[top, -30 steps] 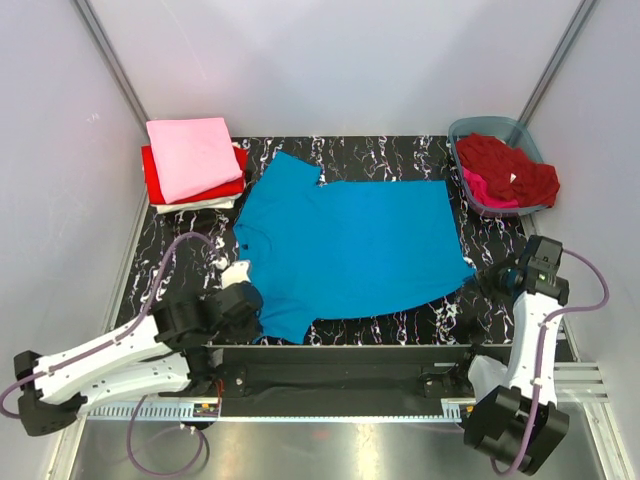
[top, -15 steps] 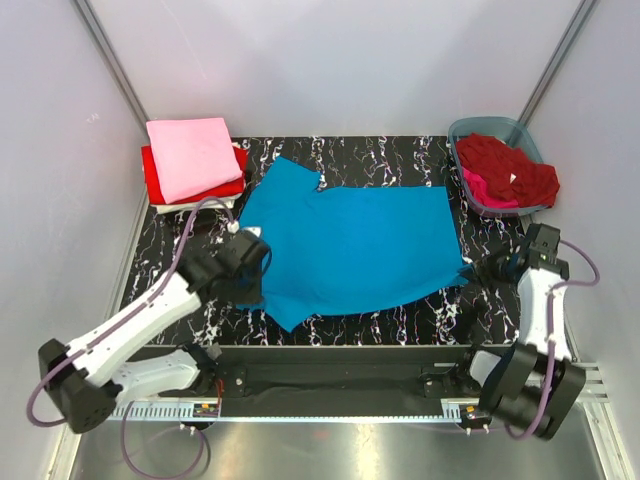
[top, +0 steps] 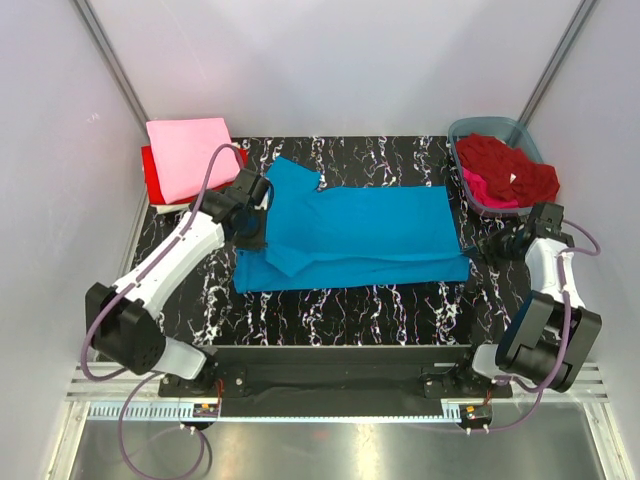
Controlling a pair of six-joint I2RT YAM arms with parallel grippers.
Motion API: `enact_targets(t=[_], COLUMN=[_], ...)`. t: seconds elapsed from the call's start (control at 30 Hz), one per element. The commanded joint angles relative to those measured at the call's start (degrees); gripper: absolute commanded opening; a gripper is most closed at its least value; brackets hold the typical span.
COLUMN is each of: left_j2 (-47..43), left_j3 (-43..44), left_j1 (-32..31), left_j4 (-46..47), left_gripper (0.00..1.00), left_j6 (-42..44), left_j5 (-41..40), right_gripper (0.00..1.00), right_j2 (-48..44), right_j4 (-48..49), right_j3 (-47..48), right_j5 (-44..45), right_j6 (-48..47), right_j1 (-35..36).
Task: Fold and stack the t-shirts
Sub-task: Fold the tshirt
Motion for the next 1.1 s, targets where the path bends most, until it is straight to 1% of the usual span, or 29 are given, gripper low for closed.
enact_targets(t=[0.0,0.27,0.4,0.53,0.7,0.73,0.77,0.8,0.83,0.87,0.9,0.93,1.0,1.03,1.07], left_j2=[3.1,10.8,12.9,14.9,21.1,22.4,25.1,26.6,27.9,30.1,31.0,31.7,31.6,30.8,28.4], left_j3=[3.5,8.2,9.6,11.7,14.9,16.3,17.2,18.2,20.6,22.0,25.0,26.4,28.9,29.9,30.0], left_j1=[1.9,3.8,4.4,5.5,7.9,8.6,8.9,9.2,9.6,9.7,9.8,9.8,9.8,9.8,9.8], left_j4=[2.5,2.3,1.7,0.9,-0.4,-1.0,-1.5,-1.7,-2.7,-3.3,-4.6,-5.5,-6.9,-7.3,-7.4], left_gripper=[0.00,0.00,0.00,0.00,0.00,0.00,0.02,0.12,0.18,0.26,0.43,0.48,0.54,0.64,0.68], left_j6=[3.9,5.4,6.1,6.9,7.4,7.5,7.7,7.6,7.4,7.3,6.8,6.4,5.2,4.2,3.6], left_j5=[1.4,-0.1,-1.3,-2.9,-4.5,-4.6,-4.3,-4.2,-3.9,-4.1,-4.3,-5.0,-6.4,-7.0,-7.4], right_gripper=[0.00,0.00,0.00,0.00,0.01,0.05,0.11,0.19,0.44,0.57,0.67,0.84,0.93,0.96,0.97], right_j2=[1.2,7.7,10.8,14.7,22.0,24.5,25.8,26.9,28.7,29.3,29.5,29.4,28.0,25.9,24.7], right_j4=[2.6,6.6,7.4,7.8,8.1,7.1,6.2,5.6,4.2,3.3,2.5,1.7,0.2,0.0,-0.3], right_j3=[3.6,4.5,5.8,8.3,12.6,15.0,16.2,17.4,19.7,21.0,23.1,23.9,25.0,25.3,25.3], right_j5=[0.5,-1.0,-1.9,-1.8,-0.9,-0.7,0.2,0.7,1.1,2.8,3.7,4.6,5.8,5.9,7.0], right_j6=[0.8,1.9,1.8,1.3,0.8,0.4,-0.3,-0.7,-1.1,-2.0,-2.3,-2.5,-2.9,-3.1,-3.2], right_j1=[0.0,0.0,0.4,2.1,4.8,5.5,5.6,5.7,5.7,5.7,5.7,5.7,5.7,5.7,5.7])
